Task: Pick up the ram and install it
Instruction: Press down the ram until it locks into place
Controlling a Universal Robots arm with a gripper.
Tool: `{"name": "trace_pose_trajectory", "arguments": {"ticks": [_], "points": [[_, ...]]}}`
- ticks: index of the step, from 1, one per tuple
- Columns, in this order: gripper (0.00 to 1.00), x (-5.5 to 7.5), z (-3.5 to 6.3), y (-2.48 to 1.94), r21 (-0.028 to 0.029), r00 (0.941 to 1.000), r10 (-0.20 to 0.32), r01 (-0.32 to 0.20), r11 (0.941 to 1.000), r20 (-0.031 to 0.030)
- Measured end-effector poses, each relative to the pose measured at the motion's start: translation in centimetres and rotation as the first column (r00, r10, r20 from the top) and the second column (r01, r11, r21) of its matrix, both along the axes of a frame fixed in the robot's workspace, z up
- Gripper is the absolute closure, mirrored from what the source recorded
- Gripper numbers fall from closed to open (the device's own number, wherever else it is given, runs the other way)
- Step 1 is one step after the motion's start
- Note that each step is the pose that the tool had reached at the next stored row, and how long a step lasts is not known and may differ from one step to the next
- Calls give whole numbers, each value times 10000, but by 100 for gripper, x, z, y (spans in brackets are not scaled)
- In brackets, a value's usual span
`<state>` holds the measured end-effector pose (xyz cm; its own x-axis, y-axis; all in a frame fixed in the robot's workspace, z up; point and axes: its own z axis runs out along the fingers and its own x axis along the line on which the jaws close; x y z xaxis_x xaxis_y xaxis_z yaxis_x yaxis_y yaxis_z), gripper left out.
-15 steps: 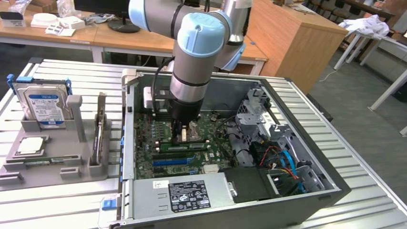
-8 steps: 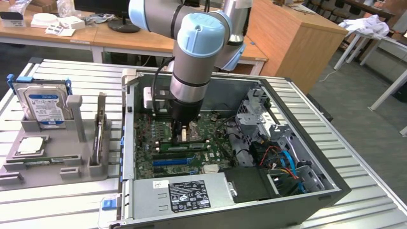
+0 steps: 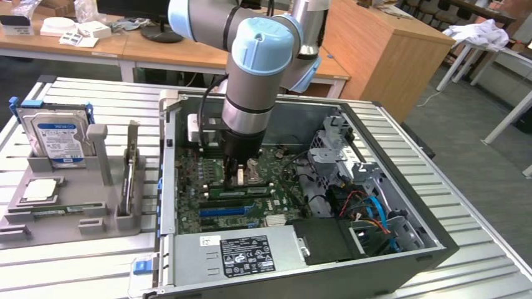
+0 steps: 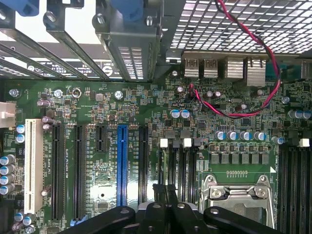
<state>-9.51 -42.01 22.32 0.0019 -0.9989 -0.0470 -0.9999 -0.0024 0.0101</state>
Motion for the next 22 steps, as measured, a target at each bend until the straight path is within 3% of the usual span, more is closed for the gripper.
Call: {"name": "trace_pose_trajectory", "arguments": {"ticks": [22], "points": [[89,3,14,2,20,10000,3,-3,10000,5]]}}
